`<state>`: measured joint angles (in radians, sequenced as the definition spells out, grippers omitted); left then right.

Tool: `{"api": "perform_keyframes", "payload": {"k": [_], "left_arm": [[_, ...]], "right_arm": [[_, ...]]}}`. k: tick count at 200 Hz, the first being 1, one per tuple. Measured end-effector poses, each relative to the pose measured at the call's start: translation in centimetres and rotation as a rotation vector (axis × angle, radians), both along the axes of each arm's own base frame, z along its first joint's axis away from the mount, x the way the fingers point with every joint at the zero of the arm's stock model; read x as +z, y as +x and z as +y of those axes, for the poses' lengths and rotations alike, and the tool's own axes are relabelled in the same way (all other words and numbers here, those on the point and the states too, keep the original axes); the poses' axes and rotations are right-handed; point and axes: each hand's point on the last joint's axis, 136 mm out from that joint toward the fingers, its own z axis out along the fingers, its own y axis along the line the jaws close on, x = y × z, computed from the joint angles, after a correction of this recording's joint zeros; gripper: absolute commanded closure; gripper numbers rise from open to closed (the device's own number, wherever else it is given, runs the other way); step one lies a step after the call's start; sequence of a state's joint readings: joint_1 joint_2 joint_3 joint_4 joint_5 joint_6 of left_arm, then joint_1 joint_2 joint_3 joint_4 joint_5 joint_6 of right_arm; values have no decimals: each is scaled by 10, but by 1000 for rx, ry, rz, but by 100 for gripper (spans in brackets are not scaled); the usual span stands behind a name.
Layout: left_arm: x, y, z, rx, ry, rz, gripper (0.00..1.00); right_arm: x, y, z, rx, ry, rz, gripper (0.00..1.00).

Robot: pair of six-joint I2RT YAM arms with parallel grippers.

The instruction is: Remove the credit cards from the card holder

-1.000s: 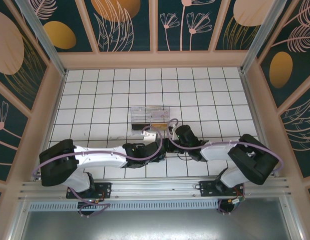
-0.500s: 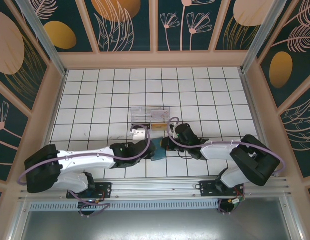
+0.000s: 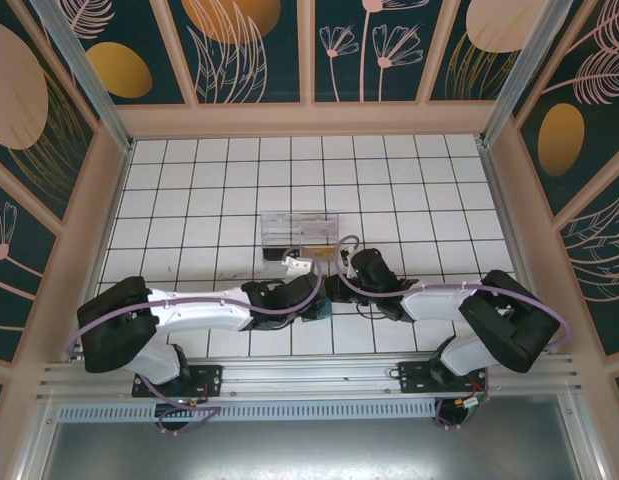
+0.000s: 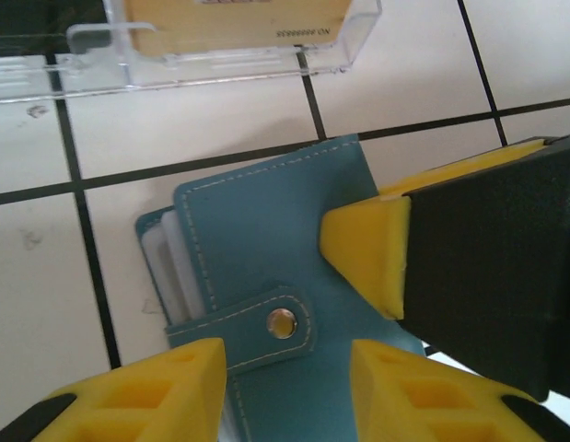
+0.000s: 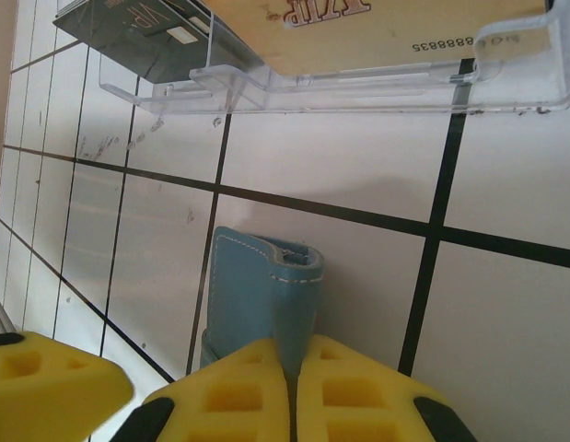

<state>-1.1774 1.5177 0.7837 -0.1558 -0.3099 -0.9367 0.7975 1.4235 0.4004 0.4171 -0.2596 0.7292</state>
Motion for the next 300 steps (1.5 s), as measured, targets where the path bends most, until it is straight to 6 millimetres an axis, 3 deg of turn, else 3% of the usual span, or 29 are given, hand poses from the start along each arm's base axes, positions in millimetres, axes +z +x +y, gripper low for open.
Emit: {"api": "perform_keyframes", "payload": {"k": [66,137,168,195,229,278,300], "left_arm": [[-13,3,-12,-29,65,18,56],[-27,6,-6,-11,139,10,62],[-27,6,-6,1,135,7,74],[-23,7,-7,15,126,-10,100],[-18,9,-3,39,123,-27,100],[-18,18,58,178,179,-52,100],[-12,13,70,202,135,-50,100]], "right_arm": [[-5,0,-6,-19,-7,13,98],[-8,-1,-8,-22,-13,18,99],[-6,-1,-7,-21,-6,15,99],[-4,0,-5,-20,3,10,99],[0,1,-5,-22,11,0,100],[2,1,-9,-30,15,-4,100],[5,1,-14,-40,27,-9,95]]}}
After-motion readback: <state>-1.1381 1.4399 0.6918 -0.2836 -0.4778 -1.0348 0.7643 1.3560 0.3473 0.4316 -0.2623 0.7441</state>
